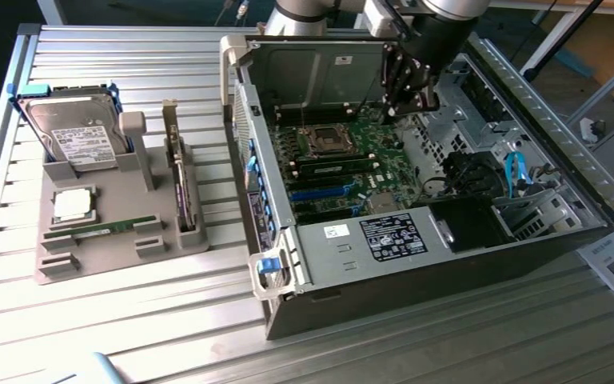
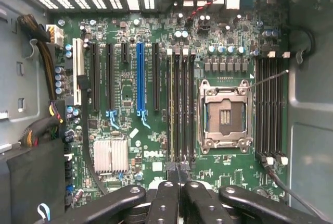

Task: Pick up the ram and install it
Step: 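Press down the ram until it locks into place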

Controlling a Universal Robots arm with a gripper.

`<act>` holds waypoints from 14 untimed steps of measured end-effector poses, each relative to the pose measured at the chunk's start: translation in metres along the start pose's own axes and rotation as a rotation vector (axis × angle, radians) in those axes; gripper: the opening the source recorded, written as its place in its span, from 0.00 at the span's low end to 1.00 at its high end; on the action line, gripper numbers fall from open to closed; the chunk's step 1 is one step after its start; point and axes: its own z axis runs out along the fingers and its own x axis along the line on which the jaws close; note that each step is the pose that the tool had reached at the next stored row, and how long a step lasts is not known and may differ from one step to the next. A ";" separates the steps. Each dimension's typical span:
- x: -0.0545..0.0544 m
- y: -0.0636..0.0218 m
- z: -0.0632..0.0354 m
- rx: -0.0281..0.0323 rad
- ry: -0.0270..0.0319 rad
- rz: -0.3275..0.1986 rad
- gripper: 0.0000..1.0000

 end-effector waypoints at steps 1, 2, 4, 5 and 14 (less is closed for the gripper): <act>0.000 -0.0028 0.0000 -0.0023 -0.0001 0.000 0.10; 0.000 -0.0053 -0.0001 -0.0044 0.0001 0.000 0.10; 0.000 -0.0094 -0.0001 -0.0087 0.0001 0.000 0.10; 0.001 -0.0151 -0.0003 -0.0159 0.0003 0.001 0.10; 0.002 -0.0296 -0.0005 -0.0364 0.0006 0.001 0.10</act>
